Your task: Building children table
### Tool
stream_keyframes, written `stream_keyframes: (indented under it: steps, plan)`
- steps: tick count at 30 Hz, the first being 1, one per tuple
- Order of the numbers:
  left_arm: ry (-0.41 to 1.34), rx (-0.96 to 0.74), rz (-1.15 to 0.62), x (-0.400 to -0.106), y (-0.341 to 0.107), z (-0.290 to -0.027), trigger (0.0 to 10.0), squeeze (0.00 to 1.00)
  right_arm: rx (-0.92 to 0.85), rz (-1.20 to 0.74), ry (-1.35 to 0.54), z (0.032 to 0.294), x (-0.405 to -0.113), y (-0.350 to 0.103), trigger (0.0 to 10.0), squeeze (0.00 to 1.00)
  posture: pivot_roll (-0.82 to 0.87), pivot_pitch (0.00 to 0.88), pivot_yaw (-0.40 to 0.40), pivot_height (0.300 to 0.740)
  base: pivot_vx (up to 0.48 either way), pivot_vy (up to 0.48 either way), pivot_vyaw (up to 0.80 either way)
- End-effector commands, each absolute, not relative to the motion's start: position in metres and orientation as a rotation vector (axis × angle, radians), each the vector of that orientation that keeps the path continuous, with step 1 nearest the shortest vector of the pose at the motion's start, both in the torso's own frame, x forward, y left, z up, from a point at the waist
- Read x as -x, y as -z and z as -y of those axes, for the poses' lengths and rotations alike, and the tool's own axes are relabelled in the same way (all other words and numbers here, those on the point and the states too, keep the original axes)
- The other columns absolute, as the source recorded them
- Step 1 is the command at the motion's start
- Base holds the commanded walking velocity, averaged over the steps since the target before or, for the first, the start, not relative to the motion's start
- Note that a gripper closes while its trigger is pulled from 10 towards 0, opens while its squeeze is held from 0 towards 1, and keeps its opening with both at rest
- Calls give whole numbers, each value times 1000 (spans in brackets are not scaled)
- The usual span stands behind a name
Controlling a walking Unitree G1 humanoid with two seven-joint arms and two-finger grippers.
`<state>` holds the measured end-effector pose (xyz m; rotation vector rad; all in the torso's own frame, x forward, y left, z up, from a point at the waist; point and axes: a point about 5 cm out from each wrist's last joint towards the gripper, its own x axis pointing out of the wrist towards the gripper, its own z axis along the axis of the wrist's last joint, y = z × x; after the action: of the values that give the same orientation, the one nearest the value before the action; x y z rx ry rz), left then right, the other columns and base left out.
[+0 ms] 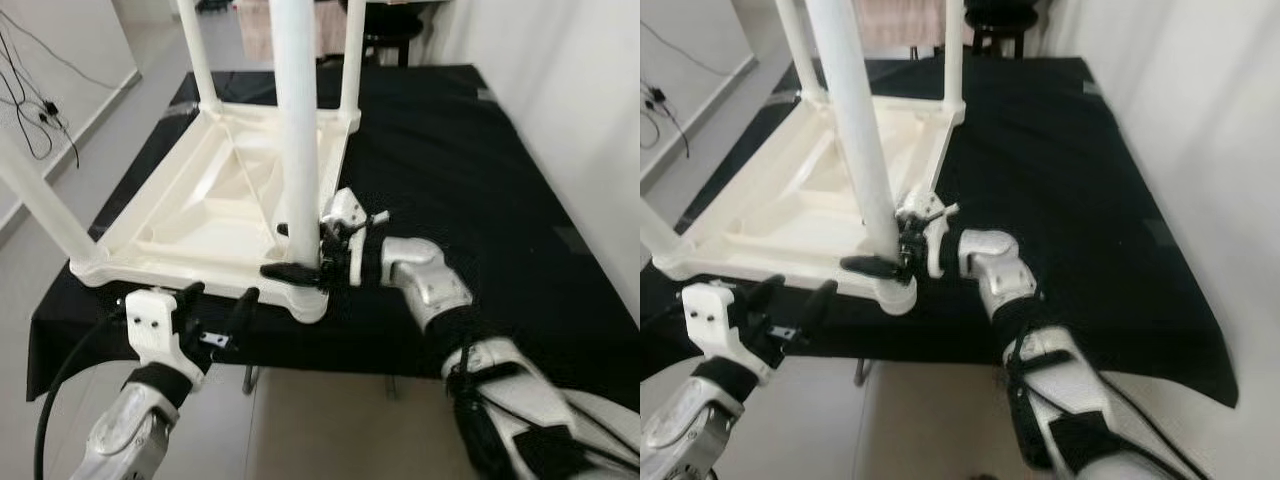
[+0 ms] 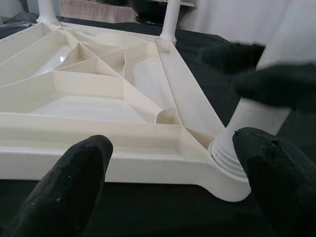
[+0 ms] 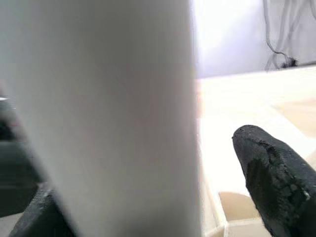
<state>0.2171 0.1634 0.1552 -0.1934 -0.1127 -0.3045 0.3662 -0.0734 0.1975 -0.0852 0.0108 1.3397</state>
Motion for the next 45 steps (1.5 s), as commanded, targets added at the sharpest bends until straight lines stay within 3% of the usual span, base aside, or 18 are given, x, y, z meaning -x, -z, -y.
stream_keyframes:
  steps: [1,4,5,11,14,16,17,18,19,23,28,29,32,33,42,43,44,45]
  plan:
    - [292,191,95,-216,-149,-165,10000,0,44,-46,-1407,70,-363,-192,902,0,101,33,0,740,0,0,0]
    - [292,190,96,-216,-149,-164,10000,0,41,-56,-1460,72,-362,-190,902,0,99,33,0,740,0,0,0]
    - [292,190,97,-216,-149,-164,10000,0,41,-64,-1448,75,-364,-190,0,0,90,37,1,740,0,0,0]
    - [292,190,100,-214,-150,-165,10000,0,110,-41,-1345,91,-368,-189,0,0,80,54,2,740,0,0,0]
    - [288,189,101,-212,-151,-168,10000,0,71,-32,-1290,84,-353,-182,0,0,80,72,-5,740,0,0,0]
    - [288,185,98,-210,-151,-170,10000,0,123,-76,-917,63,-347,-159,0,0,80,72,-5,740,0,0,0]
    - [287,184,99,-211,-152,-171,10000,0,39,-115,-616,58,-337,-147,0,0,72,95,7,740,0,0,0]
    - [287,184,99,-211,-152,-171,10000,0,39,-115,-616,58,-337,-147,0,0,72,95,7,740,0,0,0]
    - [286,183,100,-211,-153,-173,10000,0,-23,-163,-402,62,-328,-139,0,0,72,95,7,740,0,0,0]
    - [285,178,98,-213,-153,-174,10000,0,-51,-156,-561,32,-313,-139,0,0,46,74,34,740,0,0,0]
    - [291,177,96,-214,-152,-172,10000,0,63,-91,-714,15,-345,-149,0,0,73,76,8,740,0,0,0]
    - [282,177,100,-214,-152,-172,10000,0,79,-115,-718,15,-352,-147,10000,0,81,77,5,740,0,0,0]
    - [268,175,106,-213,-152,-171,10000,0,69,-128,-738,16,-358,-147,10000,0,92,75,-5,740,0,0,0]
    - [266,175,107,-213,-152,-171,10000,0,48,-108,-779,16,-360,-155,10000,1000,87,77,-5,740,0,0,0]
    - [277,180,106,-213,-152,-170,10000,0,14,9,-1075,26,-355,-191,10000,1000,82,71,-14,740,0,0,0]
    - [276,181,107,-213,-152,-169,10000,0,27,24,-1177,31,-353,-193,10000,851,84,69,-16,740,0,0,0]
    - [275,181,108,-213,-152,-169,10000,0,38,36,-1249,34,-355,-193,10000,851,84,69,-16,740,0,0,0]
    - [275,182,108,-213,-152,-169,10000,0,82,35,-1317,37,-356,-192,10000,0,76,65,-9,740,0,0,0]
